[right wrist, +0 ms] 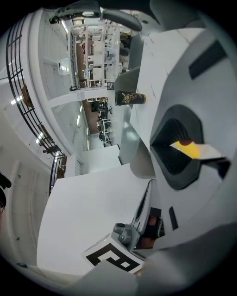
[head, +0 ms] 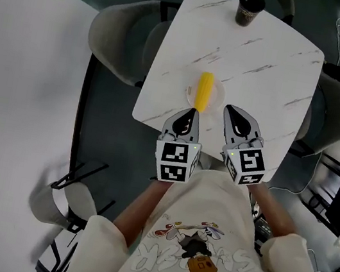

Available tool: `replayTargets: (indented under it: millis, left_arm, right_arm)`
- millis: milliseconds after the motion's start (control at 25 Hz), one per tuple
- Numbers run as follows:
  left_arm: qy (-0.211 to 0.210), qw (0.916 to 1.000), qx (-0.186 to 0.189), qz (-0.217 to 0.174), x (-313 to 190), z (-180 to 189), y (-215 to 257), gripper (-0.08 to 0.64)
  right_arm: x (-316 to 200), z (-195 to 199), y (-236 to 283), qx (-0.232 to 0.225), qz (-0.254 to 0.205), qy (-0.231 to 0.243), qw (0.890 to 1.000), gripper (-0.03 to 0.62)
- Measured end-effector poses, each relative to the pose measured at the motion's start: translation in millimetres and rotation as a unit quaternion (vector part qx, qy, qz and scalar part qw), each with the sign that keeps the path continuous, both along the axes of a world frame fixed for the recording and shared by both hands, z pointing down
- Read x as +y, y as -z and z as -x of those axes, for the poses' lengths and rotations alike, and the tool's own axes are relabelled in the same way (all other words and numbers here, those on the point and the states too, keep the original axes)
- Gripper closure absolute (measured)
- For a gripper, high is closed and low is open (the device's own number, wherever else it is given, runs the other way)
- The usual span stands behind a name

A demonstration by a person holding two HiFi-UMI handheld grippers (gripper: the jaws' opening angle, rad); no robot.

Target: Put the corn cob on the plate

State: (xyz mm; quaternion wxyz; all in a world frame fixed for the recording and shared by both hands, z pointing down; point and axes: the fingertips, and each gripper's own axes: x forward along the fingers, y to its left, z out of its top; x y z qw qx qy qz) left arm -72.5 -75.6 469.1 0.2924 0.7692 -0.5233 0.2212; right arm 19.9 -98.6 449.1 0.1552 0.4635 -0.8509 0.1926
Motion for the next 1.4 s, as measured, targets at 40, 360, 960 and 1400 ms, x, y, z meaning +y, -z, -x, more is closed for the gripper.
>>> replayTargets:
  millis: [40, 360, 960, 1400]
  left_arm:
    - [0.000, 1.0000, 0.000, -0.004, 3, 0, 4, 0.552]
    - [0.011, 0.9990, 0.018, -0.040, 19, 3, 44, 0.552]
    - [-0.018, 0.9959, 0.065, -0.060, 54, -14, 98, 0.552]
    - [-0.023, 0.9940, 0.072, -0.079, 61, -18, 123, 0.552]
  right_arm:
    - [3, 1, 3, -0.001, -0.001, 0.002, 1.000, 0.595]
    - [16, 10, 38, -0.015, -0.005, 0.020, 1.000, 0.595]
    - [33, -1, 98, -0.050, 0.013, 0.014, 0.999, 0.595]
    - [79, 18, 135, -0.005, -0.055, 0.014, 0.998, 0.595]
